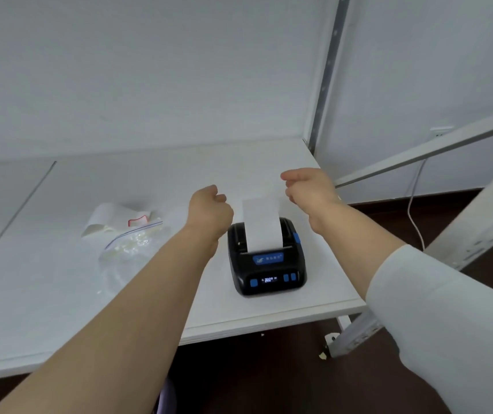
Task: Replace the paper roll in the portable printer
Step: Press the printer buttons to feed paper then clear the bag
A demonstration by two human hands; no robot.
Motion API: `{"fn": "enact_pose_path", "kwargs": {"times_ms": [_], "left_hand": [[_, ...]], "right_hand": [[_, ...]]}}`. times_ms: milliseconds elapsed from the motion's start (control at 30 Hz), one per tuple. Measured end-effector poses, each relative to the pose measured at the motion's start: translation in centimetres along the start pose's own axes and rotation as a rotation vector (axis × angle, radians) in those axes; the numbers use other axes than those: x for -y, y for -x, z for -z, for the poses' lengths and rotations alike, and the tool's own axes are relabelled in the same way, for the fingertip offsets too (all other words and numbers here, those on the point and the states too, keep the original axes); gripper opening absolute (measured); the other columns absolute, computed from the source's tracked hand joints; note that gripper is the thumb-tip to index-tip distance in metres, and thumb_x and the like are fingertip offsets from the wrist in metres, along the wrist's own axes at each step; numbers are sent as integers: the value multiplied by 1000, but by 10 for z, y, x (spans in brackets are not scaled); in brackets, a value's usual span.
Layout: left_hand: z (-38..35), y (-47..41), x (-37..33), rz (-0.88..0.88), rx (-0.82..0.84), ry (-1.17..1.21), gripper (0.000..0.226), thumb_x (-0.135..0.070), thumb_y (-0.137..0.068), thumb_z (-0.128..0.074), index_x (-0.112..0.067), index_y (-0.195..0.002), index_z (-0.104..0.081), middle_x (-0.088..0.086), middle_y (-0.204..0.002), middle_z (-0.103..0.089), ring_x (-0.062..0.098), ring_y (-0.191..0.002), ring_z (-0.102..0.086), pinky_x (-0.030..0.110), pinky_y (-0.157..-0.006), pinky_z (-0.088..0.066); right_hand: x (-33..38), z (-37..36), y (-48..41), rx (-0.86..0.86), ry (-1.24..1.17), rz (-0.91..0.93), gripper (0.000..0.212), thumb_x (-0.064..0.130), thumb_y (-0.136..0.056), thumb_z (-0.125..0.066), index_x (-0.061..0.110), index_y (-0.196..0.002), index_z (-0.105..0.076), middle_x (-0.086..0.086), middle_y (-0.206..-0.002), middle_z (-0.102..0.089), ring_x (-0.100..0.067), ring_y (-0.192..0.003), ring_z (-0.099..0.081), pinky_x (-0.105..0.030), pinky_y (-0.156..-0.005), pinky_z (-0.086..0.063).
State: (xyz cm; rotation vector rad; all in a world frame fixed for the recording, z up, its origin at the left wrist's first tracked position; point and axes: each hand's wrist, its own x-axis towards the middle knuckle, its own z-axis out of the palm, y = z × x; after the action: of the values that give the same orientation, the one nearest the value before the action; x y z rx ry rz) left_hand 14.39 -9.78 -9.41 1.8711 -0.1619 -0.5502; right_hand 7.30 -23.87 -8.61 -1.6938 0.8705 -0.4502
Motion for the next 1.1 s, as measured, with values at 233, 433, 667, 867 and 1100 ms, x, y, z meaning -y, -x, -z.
{"fn": "enact_pose_path", "kwargs": {"times_ms": [233,433,667,867,1100], "left_hand": [[21,37,22,-28,-86,84,38,13,-85,-37,-20,-94,-53,3,-102,-53,23,-93,-50,29,-75,-9],[50,69,31,-76,-136,132,48,17,-80,-30,-30,-67,-34,3,-91,-41,15,-86,-34,30,-68,-8],[99,76,47,-138,-396,36,52,11,-79,-42,-13,-122,-59,-3,-100,-58,18,-91,-55,23,-60,-42],[125,62,72,-7,-282,-435,80,-22,-70,-75,-20,-141,-37,7,-149,-32,28,-142,-20,42,-111,-27],[143,53,90,132,-276,-105,56,-12,-76,-72,-23,-119,-39,8,-123,-45,32,-107,-54,29,-75,-46]], "right_hand": [[2,6,42,-11,8,40,45,-14,-83,-38,8,-112,-64,-9,-121,-62,-13,-102,-52,-23,-96,-42],[4,-9,74,53,67,80,44,-13,-82,-41,8,-111,-65,-9,-117,-64,-14,-104,-56,-20,-86,-40],[13,-44,87,113,172,206,40,-11,-81,-46,10,-109,-66,-8,-110,-65,-13,-96,-57,-23,-86,-45],[13,-100,86,300,174,187,32,-6,-82,-54,3,-111,-62,-9,-98,-59,-25,-93,-61,-38,-89,-52],[10,-160,85,475,292,-10,71,19,-84,-64,5,-141,-23,-12,-102,-57,-18,-57,-54,-25,-52,-42]]}}
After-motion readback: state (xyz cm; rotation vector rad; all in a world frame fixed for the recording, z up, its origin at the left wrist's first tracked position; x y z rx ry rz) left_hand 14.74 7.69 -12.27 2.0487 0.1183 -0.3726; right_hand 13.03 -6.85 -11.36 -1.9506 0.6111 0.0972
